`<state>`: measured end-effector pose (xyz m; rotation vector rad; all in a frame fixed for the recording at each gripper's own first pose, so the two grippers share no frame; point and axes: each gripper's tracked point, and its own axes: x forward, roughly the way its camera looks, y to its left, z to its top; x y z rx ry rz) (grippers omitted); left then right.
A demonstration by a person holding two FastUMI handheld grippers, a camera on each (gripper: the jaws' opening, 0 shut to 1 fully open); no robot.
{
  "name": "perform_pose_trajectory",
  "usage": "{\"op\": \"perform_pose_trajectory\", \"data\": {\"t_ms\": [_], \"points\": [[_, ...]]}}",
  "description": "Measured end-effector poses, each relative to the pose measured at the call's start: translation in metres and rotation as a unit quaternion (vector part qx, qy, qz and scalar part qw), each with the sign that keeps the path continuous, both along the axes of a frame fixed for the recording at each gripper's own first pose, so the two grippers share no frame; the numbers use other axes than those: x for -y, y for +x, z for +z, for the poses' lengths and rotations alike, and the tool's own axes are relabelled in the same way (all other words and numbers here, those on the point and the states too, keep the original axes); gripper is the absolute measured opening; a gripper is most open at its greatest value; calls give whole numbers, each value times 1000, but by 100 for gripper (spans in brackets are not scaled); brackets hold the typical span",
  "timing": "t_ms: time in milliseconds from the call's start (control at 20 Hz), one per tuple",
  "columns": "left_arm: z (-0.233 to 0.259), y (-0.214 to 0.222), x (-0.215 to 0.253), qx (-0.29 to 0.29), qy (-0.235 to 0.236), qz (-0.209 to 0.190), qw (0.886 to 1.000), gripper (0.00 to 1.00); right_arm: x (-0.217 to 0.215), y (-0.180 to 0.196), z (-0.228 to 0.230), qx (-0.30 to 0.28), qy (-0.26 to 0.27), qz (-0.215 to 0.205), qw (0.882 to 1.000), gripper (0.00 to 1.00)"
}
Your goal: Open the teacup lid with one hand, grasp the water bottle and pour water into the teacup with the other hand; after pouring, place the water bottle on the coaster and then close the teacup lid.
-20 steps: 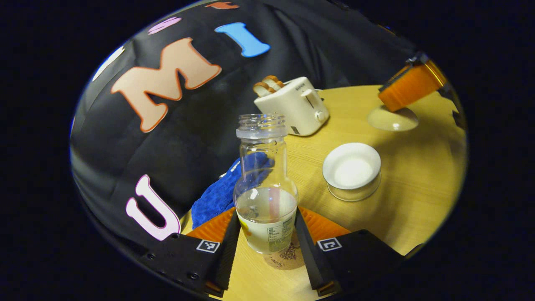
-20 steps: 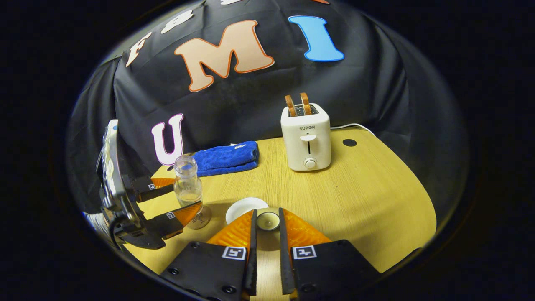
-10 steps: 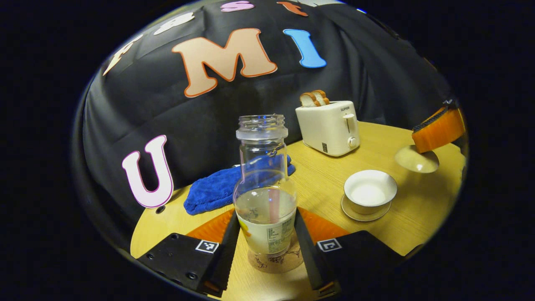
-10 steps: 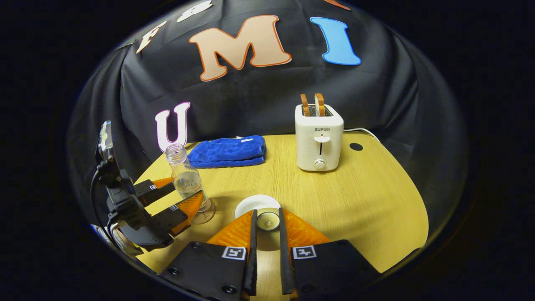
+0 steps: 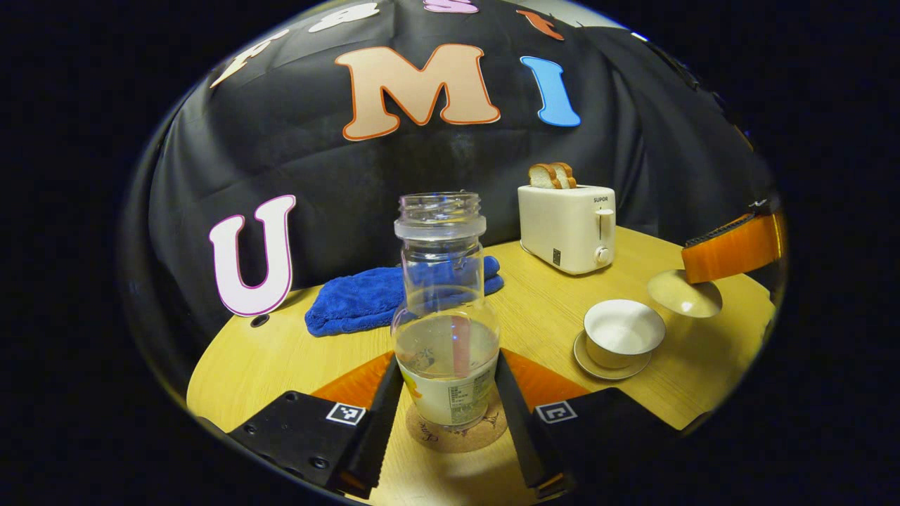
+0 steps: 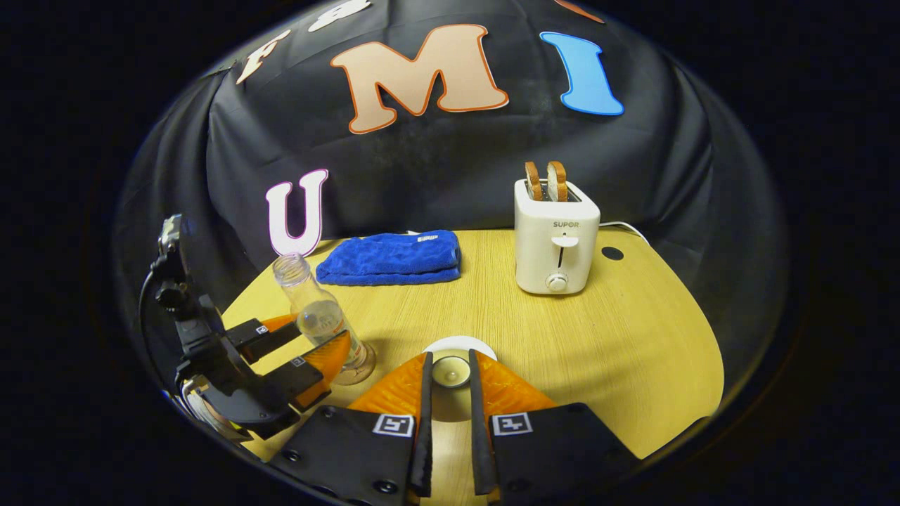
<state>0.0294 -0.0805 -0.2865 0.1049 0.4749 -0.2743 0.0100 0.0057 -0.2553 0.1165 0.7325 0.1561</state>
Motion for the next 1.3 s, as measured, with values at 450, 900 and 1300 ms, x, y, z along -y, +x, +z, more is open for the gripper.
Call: {"op": "perform_pose_trajectory", "data": {"t_ms": [450,900,1300], "points": [[-4,-11,-4,-16,-13,8,1000,74,-14,17,-20,7,-4,9,1000,26],[1,-23,-7,-19,-13,16,1000,97,-18,27,-51,14,-30,14,999,24],[20,-44,-9,-16,-11,10,1000,97,-14,32,-64,17,-40,6,999,26]]}}
